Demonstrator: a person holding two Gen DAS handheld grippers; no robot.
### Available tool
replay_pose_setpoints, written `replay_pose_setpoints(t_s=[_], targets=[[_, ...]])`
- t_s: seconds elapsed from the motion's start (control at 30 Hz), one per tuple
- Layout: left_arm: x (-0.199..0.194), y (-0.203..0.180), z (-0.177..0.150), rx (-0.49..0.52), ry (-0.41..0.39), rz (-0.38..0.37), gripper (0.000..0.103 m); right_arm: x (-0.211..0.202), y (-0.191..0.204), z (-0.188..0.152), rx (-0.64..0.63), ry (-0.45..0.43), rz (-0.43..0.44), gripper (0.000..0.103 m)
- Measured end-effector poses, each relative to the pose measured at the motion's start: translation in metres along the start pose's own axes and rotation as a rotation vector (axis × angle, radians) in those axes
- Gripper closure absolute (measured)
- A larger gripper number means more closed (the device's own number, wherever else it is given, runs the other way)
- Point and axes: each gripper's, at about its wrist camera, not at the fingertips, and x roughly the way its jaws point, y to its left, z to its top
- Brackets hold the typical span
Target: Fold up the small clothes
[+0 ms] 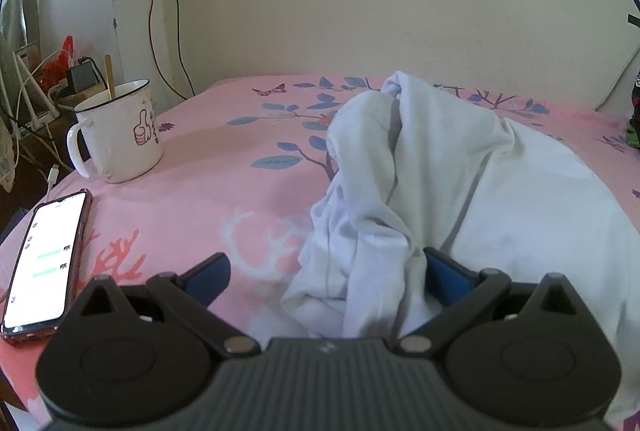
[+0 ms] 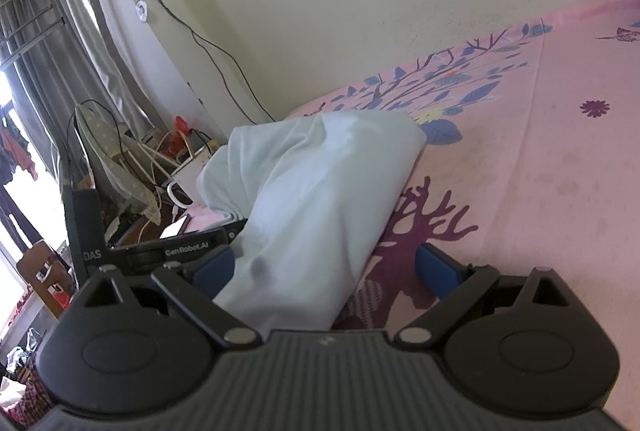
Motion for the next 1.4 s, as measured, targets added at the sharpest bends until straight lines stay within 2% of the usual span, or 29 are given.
replay_pose_setpoints(t_s=[1.07,1.17,1.27,1.4], targets=[[-0.001,0.000,0.000,0.014,-0.005,-0.004,0.000,0.000,0.000,0.000,-0.004,0.000,-0.004,0.012],[0.001,0.009,0.001,-0.010,0.014,-0.059,0.000,0.000,0.000,0.000,-0.007,0.001,-0.006,0.012],[0.005,0.031,0.006,-0.078,0.078,-0.176,0.000,0.000,0.000,0.000,-0.003,0.001,-0.004,0.012],[-0.001,0.057,0.016,-0.171,0.102,-0.319,0.000,0.001,0.000,0.003,0.012,0.009,-0.007,0.012]])
